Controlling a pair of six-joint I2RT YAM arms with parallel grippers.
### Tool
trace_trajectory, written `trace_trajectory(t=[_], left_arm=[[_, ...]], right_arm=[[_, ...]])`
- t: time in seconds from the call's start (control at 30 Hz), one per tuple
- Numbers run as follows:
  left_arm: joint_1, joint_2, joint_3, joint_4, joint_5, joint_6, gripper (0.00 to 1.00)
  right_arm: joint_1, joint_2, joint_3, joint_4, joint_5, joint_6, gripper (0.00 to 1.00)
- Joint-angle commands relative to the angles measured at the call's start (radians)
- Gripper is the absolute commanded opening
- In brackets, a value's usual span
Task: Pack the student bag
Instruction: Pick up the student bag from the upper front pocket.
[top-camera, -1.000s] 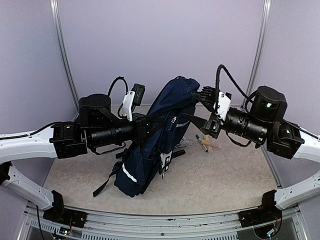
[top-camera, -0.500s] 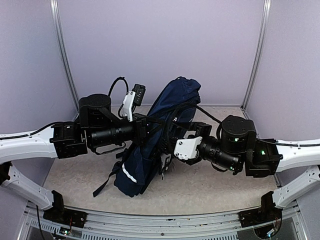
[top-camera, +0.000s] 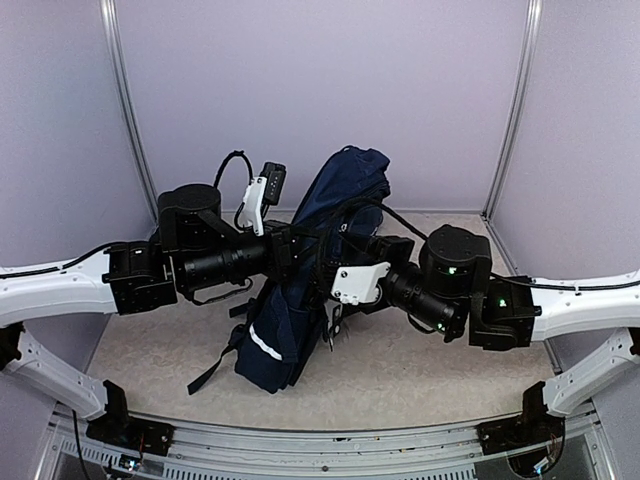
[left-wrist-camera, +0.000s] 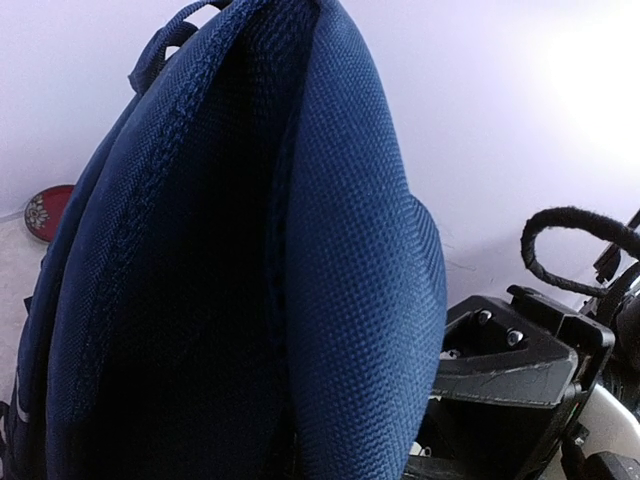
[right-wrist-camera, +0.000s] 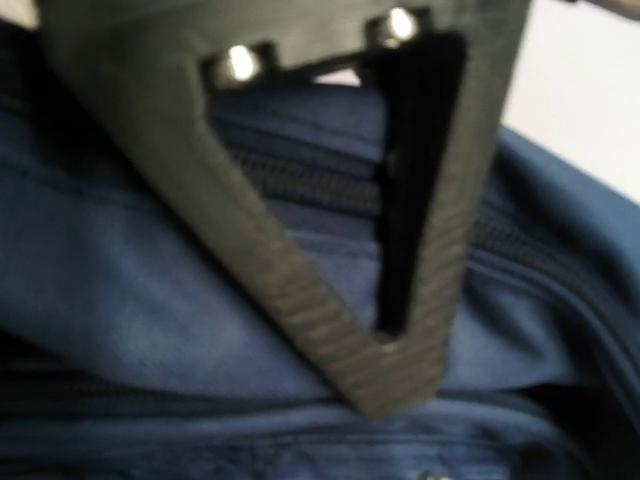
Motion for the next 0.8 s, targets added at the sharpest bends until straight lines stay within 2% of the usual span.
trace_trajectory(t=[0.0,0.1,0.23,0.63,0.77], left_arm=[[-0.031,-0.016,0.034,0.182,0.099,0.018,0.00],[-0.030,-0.018,0.031,0.178,0.099,0.018,0.00],[-0.031,-0.023,0.032,0.177,0.101,0.021,0.00],[-0.035,-0.014,0.045,0.169,0.106,0.029,0.00],[-0.035,-0.015,0.047,0.163,0.103,0.033,0.00]], right_arm=[[-0.067,0.034,0.037,0.054,0.077,-0.021,0.37],[-0.078,0.031,0.049,0.058,0.059,-0.018,0.32],[-0.088,0.031,0.063,0.058,0.054,-0.021,0.31],[-0.100,0.053,0.133,-0.037,0.069,-0.030,0.35],[-0.106,0.039,0.135,-0.078,0.019,-0.005,0.19]])
